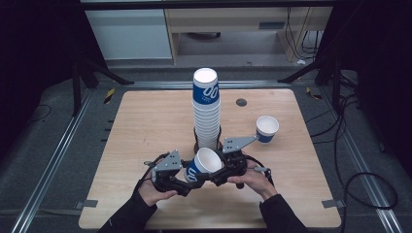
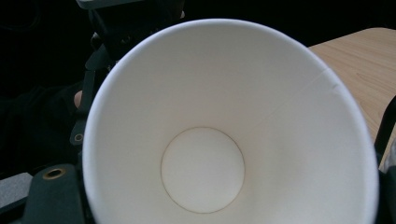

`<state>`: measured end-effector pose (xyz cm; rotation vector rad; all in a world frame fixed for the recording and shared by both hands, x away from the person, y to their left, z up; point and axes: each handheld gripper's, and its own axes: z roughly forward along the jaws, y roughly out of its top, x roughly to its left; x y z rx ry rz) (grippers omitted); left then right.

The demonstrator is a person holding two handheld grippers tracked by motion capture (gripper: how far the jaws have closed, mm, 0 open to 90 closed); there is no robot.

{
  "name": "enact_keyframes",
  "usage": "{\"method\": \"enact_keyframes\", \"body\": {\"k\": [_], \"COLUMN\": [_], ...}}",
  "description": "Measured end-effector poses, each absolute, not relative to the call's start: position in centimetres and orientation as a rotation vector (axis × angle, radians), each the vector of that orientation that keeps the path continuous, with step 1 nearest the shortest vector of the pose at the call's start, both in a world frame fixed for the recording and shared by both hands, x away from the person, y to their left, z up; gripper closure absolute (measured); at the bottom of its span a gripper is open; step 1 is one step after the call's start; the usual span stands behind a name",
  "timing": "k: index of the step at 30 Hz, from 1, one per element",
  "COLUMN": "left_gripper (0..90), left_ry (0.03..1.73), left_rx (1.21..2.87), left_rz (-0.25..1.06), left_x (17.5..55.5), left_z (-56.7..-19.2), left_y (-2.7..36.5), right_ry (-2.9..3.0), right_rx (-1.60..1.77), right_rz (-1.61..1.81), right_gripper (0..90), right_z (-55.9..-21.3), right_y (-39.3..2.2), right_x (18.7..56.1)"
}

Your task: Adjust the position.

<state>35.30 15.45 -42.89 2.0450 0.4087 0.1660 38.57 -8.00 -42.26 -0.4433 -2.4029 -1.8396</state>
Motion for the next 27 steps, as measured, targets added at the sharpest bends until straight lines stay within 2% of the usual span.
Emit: {"method": "enact_keyframes", "body": {"k": [8, 27], "left_gripper": [21.8, 20.3], "left_ry": [0.45, 0.657], "left_rx": [2.073, 2.013], "left_rz": [0.169, 0.263], "left_x": [35.9, 37.7], "left_z": [-43.2, -42.9], "left_y": [16.3, 20.5], "right_ry": [-2.435, -2.583], "right_rx": [-0.484, -0.783], "right_rz": [-1.907, -1.931], "right_gripper": [18.4, 18.5], "right_z": [-41.4, -40.3], "right_y": [-9.5, -13.8], "right_x": [38.7, 39.3]}}
